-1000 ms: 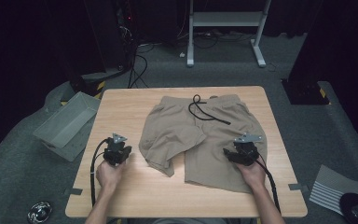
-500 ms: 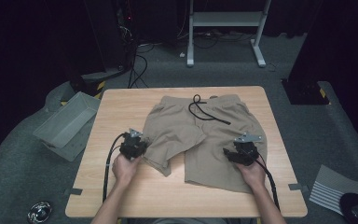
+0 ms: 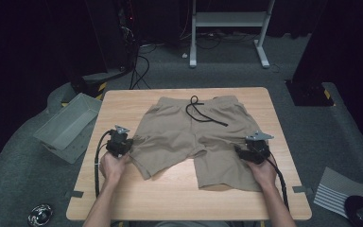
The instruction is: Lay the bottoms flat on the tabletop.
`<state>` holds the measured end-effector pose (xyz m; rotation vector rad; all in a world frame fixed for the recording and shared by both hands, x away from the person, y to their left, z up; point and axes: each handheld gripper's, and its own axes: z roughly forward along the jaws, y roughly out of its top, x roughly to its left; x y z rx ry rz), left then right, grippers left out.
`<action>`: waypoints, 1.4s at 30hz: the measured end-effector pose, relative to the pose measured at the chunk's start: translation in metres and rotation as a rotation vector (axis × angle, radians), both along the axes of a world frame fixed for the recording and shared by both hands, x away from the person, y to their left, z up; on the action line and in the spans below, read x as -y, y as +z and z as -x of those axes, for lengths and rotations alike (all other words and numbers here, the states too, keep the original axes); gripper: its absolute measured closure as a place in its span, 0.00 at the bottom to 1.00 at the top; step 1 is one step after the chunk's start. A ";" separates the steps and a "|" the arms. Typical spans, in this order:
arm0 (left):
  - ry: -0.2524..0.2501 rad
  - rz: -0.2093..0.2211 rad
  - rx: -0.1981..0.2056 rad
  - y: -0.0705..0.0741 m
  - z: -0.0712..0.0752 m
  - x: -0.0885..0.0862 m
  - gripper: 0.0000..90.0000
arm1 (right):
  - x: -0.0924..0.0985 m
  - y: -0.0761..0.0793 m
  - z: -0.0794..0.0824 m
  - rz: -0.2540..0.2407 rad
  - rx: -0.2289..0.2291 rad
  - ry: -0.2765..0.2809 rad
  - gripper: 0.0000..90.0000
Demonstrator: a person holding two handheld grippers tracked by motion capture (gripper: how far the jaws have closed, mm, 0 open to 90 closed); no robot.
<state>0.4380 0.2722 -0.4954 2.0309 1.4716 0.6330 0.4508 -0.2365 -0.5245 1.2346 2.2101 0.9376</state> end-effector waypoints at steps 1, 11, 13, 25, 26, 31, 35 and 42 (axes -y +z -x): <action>0.003 0.005 0.002 0.000 0.001 0.001 0.97 | 0.001 0.000 0.000 -0.001 0.000 -0.006 0.45; -0.168 0.146 0.024 0.000 0.021 0.037 0.59 | -0.025 0.009 0.028 -0.020 0.024 0.079 0.48; -0.191 0.121 -0.002 -0.005 0.020 0.046 0.61 | -0.033 0.009 0.034 -0.016 0.023 0.109 0.52; -0.155 0.091 -0.009 -0.021 -0.014 0.067 0.87 | -0.031 0.000 0.007 0.012 0.021 0.103 0.82; -0.147 0.093 -0.004 -0.022 -0.019 0.069 0.87 | -0.030 0.000 0.002 0.019 0.026 0.085 0.81; -0.144 0.107 -0.003 -0.021 -0.025 0.072 0.73 | -0.024 0.000 -0.015 -0.005 0.009 -0.001 0.62; -0.171 0.096 0.042 -0.014 -0.005 0.069 0.57 | -0.021 0.004 -0.001 0.004 0.030 -0.005 0.56; -0.211 0.154 0.083 -0.003 0.035 0.056 0.46 | -0.014 0.001 0.015 0.005 0.031 0.026 0.54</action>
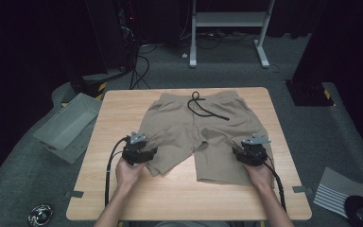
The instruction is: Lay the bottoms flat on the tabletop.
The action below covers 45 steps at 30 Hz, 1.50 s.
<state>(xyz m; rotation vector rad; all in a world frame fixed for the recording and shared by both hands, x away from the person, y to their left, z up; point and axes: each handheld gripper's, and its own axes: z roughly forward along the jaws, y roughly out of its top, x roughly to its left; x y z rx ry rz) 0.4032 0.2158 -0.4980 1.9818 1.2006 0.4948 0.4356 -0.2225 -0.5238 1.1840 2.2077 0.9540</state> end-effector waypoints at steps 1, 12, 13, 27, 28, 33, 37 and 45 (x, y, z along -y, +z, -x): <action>-0.012 0.004 0.003 0.000 0.005 0.000 0.46 | 0.001 -0.001 -0.002 -0.007 -0.021 -0.006 0.53; -0.099 -0.080 -0.035 -0.010 0.020 0.014 0.71 | 0.001 -0.001 -0.003 -0.002 -0.024 -0.015 0.51; -0.103 -0.072 -0.055 -0.013 0.018 0.014 0.76 | 0.001 -0.001 -0.003 -0.001 -0.023 -0.014 0.51; -0.088 -0.030 -0.046 -0.007 0.038 0.002 0.60 | -0.054 0.021 0.017 -0.038 0.035 0.168 0.57; -0.083 -0.034 -0.045 -0.008 0.041 0.000 0.59 | -0.064 0.022 0.018 -0.034 0.032 0.195 0.57; -0.046 -0.026 -0.078 -0.021 0.043 -0.007 0.55 | -0.107 0.023 0.015 -0.069 -0.001 0.302 0.58; -0.043 -0.041 -0.058 -0.024 0.042 -0.003 0.54 | -0.136 0.017 0.015 -0.083 -0.026 0.369 0.59; -0.062 -0.041 -0.047 -0.024 0.040 0.003 0.52 | -0.171 0.011 0.008 -0.043 -0.048 0.404 0.60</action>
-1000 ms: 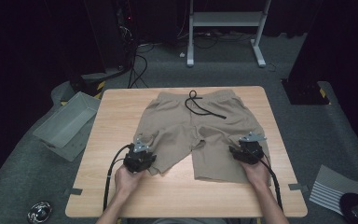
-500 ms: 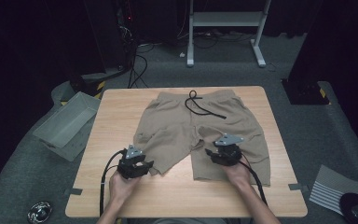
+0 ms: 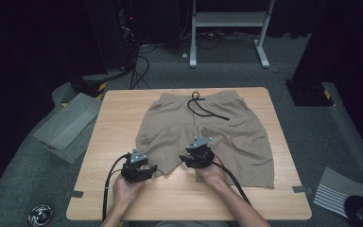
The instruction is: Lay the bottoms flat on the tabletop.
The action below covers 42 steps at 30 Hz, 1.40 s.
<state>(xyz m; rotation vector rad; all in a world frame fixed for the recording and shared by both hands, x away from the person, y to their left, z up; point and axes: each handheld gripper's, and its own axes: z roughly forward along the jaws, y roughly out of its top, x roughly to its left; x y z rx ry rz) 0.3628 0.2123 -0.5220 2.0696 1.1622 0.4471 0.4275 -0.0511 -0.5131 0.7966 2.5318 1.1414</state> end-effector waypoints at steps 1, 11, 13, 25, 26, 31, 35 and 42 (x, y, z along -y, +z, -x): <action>0.004 0.006 0.001 0.001 0.000 -0.001 0.52 | -0.002 -0.001 -0.002 0.009 -0.005 -0.007 0.60; 0.068 0.088 0.035 0.015 0.000 -0.022 0.48 | 0.025 -0.006 0.000 0.096 -0.015 0.020 0.72; 0.082 0.089 0.023 0.014 -0.003 -0.025 0.48 | 0.041 -0.005 0.000 0.104 -0.016 0.000 0.71; 0.110 0.034 -0.033 0.000 -0.028 0.000 0.48 | 0.067 0.010 0.009 0.022 0.001 -0.083 0.59; 0.118 0.035 -0.029 0.000 -0.030 0.001 0.48 | 0.063 0.010 0.010 0.019 -0.001 -0.070 0.59; 0.126 -0.029 -0.010 0.001 -0.036 0.008 0.63 | 0.045 -0.004 0.009 0.079 -0.028 -0.026 0.63; 0.106 -0.044 0.004 0.001 -0.041 0.017 0.89 | 0.044 -0.008 0.011 0.075 -0.013 0.003 0.78; 0.136 -0.097 0.003 0.009 -0.046 0.000 0.99 | 0.058 -0.006 0.016 0.125 0.024 0.014 0.97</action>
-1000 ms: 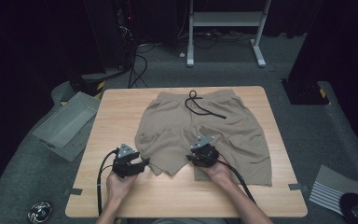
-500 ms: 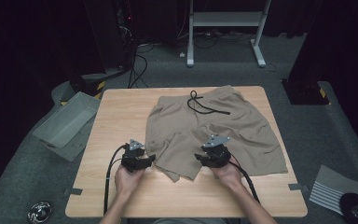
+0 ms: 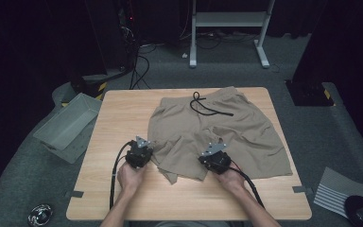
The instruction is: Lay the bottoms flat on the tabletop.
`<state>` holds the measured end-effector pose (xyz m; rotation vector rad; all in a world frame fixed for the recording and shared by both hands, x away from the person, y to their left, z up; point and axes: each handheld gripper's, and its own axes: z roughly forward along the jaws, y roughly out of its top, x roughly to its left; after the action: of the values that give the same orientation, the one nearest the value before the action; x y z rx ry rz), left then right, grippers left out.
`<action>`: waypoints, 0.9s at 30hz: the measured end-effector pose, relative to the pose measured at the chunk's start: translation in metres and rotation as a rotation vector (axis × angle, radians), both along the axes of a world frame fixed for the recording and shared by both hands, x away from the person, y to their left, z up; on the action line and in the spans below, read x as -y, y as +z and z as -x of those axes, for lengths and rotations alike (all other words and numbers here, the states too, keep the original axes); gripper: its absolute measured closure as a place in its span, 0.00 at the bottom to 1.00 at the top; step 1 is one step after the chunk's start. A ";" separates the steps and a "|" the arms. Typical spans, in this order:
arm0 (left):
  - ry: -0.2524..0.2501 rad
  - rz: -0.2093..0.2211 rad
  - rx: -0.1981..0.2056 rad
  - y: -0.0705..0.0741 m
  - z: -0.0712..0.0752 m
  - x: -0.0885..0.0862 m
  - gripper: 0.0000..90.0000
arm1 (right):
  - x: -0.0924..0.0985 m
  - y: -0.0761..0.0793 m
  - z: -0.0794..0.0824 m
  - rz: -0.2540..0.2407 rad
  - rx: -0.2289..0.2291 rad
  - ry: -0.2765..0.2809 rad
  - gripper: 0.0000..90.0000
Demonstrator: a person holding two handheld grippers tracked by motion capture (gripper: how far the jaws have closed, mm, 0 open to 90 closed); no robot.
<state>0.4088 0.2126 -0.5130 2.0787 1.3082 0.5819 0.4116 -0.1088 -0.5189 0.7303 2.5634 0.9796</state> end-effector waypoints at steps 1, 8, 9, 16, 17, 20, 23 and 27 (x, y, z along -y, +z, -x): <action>0.015 0.004 0.007 0.003 0.000 -0.007 0.99 | 0.005 0.000 0.000 0.004 0.003 -0.009 0.97; 0.078 0.032 0.039 0.017 -0.006 -0.031 0.83 | 0.026 0.001 -0.003 0.001 -0.007 -0.057 0.91; 0.069 0.044 0.034 0.017 -0.004 -0.029 0.74 | 0.025 0.002 -0.002 -0.004 -0.008 -0.047 0.86; 0.023 0.043 0.022 0.009 0.007 -0.011 0.49 | 0.010 -0.001 0.010 -0.045 -0.051 0.023 0.77; 0.028 0.043 0.017 0.008 0.006 -0.010 0.49 | 0.007 -0.001 0.013 -0.048 -0.055 0.036 0.77; 0.035 0.065 0.027 0.008 0.002 -0.006 0.47 | -0.003 -0.001 0.024 -0.058 -0.069 0.090 0.75; 0.026 0.062 0.015 0.009 -0.003 0.002 0.45 | -0.014 0.000 0.031 -0.043 -0.072 0.134 0.70; 0.002 0.035 -0.001 0.006 -0.011 0.015 0.43 | -0.001 0.010 0.021 -0.112 -0.014 0.051 0.64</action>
<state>0.4199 0.1977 -0.5071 2.0505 1.3120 0.5549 0.3908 -0.1073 -0.5090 0.7060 2.5678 1.1459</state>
